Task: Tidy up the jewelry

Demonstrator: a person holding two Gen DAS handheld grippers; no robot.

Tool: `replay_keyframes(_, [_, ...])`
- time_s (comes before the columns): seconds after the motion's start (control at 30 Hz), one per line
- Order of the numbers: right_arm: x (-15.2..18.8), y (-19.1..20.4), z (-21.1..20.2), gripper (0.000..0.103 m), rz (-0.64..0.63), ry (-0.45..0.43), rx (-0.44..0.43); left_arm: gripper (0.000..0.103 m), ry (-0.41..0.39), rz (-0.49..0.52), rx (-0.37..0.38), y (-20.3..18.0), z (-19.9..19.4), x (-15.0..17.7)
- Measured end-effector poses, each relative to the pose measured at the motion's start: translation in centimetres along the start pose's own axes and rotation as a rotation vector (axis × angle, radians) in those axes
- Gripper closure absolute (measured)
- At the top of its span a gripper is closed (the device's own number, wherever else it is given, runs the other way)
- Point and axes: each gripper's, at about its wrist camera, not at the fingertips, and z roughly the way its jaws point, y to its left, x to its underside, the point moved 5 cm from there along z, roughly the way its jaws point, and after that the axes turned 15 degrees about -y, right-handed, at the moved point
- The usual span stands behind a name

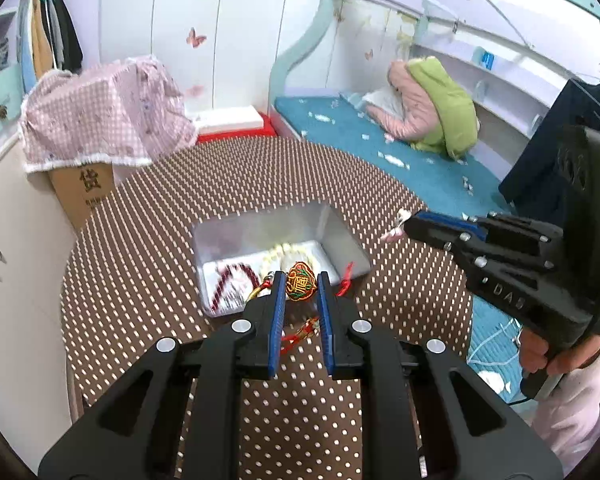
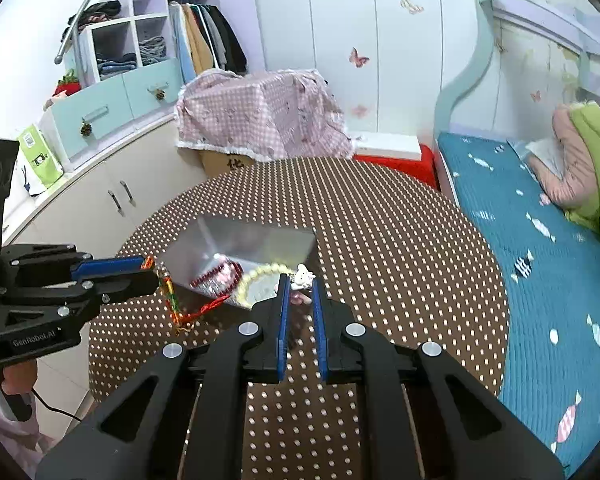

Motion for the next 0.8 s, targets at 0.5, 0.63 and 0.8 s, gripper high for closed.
replay_keyframes(0.5, [-0.8, 2.8, 2.9, 0.093, -0.042, 0.019, -0.063, 0.087, -0.034, -0.062, -0.012, 3.2, 1.8, -2.7])
replay_keyframes(0.63, [-0.6, 3.1, 3.6, 0.093, -0.042, 0.039, -0.071, 0.086, -0.007, -0.068, -0.029, 4.0, 3.3, -2.0])
replay_keyframes(0.8, [-0.4, 2.9, 4.0, 0.086, -0.04, 0.053, -0.062, 0.073, 0.027, -0.091, -0.041, 5.0, 4.0, -1.0])
